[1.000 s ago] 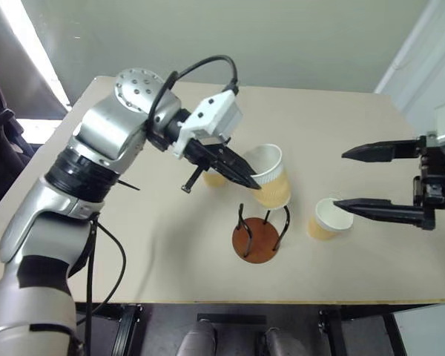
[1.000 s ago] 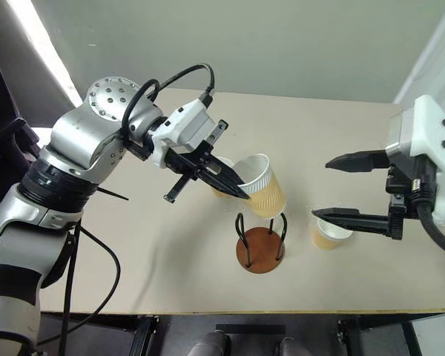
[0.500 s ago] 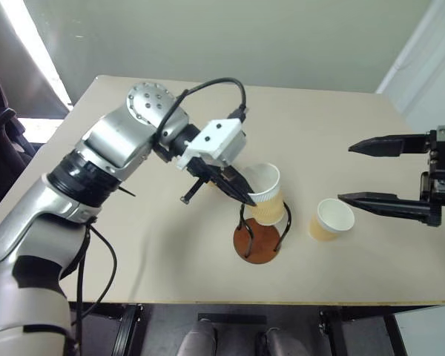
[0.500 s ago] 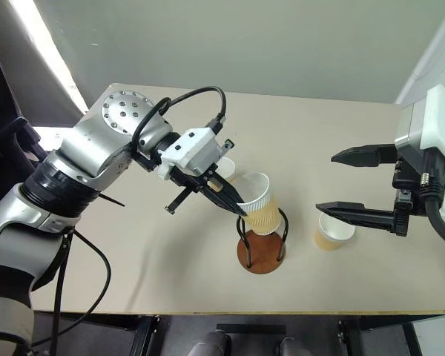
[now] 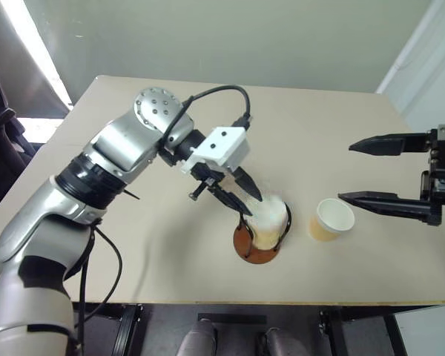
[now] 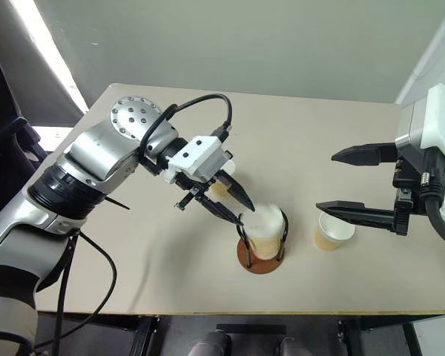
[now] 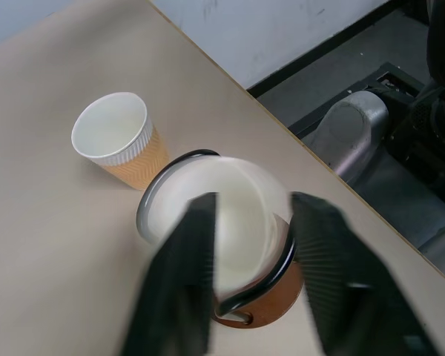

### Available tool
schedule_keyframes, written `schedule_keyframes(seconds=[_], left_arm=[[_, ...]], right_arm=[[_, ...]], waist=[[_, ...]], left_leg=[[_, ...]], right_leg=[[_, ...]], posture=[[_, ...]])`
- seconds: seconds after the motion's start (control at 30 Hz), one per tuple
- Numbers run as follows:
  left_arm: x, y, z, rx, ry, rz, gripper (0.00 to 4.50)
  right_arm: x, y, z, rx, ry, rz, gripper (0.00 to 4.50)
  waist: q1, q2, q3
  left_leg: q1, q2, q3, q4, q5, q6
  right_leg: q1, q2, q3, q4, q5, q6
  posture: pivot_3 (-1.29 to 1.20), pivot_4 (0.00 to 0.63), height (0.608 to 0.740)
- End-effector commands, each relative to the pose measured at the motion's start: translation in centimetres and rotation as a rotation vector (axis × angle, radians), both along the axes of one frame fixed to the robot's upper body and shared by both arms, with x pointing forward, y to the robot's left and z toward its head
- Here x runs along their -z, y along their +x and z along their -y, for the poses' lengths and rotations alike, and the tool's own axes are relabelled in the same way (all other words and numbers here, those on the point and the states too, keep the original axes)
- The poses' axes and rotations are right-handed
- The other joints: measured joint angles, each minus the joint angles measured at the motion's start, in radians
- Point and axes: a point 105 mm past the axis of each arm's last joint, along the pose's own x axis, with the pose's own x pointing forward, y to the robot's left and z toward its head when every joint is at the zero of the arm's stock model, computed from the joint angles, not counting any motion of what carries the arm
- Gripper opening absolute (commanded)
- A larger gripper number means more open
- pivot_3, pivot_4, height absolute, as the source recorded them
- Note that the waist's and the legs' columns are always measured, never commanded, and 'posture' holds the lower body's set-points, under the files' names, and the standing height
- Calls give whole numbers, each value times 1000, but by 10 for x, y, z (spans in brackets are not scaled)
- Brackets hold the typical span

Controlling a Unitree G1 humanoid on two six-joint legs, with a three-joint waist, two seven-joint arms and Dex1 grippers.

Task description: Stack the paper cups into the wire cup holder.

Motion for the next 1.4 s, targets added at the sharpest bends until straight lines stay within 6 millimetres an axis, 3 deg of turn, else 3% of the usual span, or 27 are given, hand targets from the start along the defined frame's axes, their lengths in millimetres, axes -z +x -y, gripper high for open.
schedule_keyframes(seconds=[0.03,0.13,0.17,0.3,0.47,0.63,0.87,1.07,1.4], left_arm=[[-13,-6,0,43,-32,7,3173],[-21,-7,4,38,-81,-14,4272],[-28,-6,6,27,-120,-32,4446],[-55,-4,9,-30,-278,-88,4446],[-78,2,-5,-133,-400,-154,4446],[-69,3,-24,-197,-369,-152,4446],[-32,7,-68,-381,-254,-76,4446],[-31,6,-76,-436,-276,-57,4446],[-31,5,-80,-473,-283,-39,4446]], right_arm=[[-6,0,2,12,-3,34,3909],[-5,3,3,25,-9,45,3909],[-3,5,4,36,-15,56,3909],[14,17,16,102,-61,37,3909],[47,32,37,176,-224,3,3909],[65,42,51,194,-317,0,3909],[98,43,50,101,-413,-72,3909],[106,48,42,45,-420,-80,3909],[129,64,47,23,-473,-106,3909]], waist=[[0,0,0],[1,0,0],[1,0,0],[4,0,0],[4,1,-1],[4,2,-1],[-1,2,-1],[2,2,-1],[-2,2,-1]], left_leg=[[0,0,0,0,0,0],[0,0,0,0,0,0],[0,0,0,0,0,0],[0,0,0,2,0,1],[0,0,1,3,0,1],[2,0,1,3,-1,1],[3,0,1,4,-1,2],[3,0,0,8,-1,3],[5,0,0,11,-2,4]], right_leg=[[0,0,0,0,0,0],[0,0,0,0,0,0],[0,0,0,0,0,0],[0,0,0,1,0,0],[0,0,0,2,0,1],[2,0,0,2,0,1],[2,0,1,2,1,1],[5,0,0,2,1,2],[8,0,0,2,2,3]], posture=[[0,150,740],[0,150,740],[0,150,740],[0,150,740],[0,150,740],[0,150,740],[0,150,740],[0,150,740],[0,150,740]])
